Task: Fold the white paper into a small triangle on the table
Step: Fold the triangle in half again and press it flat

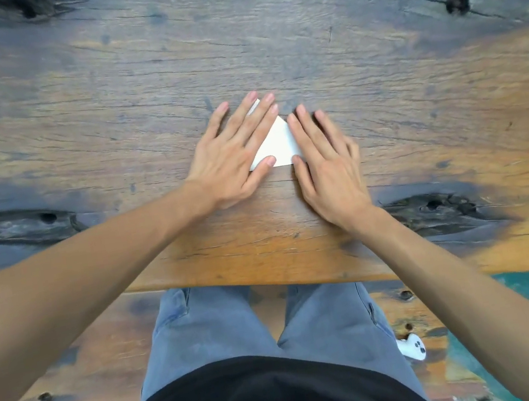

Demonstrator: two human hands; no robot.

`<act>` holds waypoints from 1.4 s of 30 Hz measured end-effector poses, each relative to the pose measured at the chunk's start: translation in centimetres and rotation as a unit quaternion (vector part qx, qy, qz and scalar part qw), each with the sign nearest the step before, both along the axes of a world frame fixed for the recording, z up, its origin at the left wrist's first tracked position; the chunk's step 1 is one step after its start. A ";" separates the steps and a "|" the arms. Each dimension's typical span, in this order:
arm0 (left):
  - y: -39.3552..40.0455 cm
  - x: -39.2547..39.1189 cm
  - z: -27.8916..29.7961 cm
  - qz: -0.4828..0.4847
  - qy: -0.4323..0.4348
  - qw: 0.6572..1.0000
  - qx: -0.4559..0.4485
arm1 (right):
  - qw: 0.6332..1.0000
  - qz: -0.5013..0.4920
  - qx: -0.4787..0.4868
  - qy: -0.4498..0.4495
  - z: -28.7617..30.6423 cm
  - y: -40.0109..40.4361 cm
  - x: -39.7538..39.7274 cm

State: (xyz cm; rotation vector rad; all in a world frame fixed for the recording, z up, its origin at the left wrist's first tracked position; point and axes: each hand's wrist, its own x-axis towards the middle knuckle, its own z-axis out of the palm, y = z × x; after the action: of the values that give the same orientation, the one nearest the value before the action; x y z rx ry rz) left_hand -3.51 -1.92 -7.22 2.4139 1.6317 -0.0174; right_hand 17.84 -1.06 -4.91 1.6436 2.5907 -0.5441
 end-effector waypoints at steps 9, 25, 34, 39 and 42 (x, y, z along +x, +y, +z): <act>0.0 0.1 0.1 0.005 -0.001 1.000 -0.020 | 0.998 0.016 0.026 -0.052 -0.9 -1.8 3.5; 0.2 -1.3 1.0 0.028 -0.049 0.998 0.002 | 1.000 0.026 0.017 0.003 1.0 0.7 -1.7; 0.8 -1.8 -0.4 0.040 -0.017 0.999 0.001 | 0.997 0.053 0.040 -0.045 -1.3 1.5 -2.0; 0.8 -1.8 -0.5 0.042 -0.018 0.999 0.003 | 0.996 0.033 0.034 -0.076 -0.9 -1.0 1.9; 0.8 -1.8 -0.6 0.040 -0.016 0.999 0.000 | 0.995 0.023 0.013 -0.095 -0.3 -2.7 5.1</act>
State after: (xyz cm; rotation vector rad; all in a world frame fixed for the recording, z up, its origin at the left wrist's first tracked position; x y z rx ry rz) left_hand -5.26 -1.11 -7.77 2.3348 1.7138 0.0337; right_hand 22.90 -3.72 -5.26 1.5539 2.5001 -0.3347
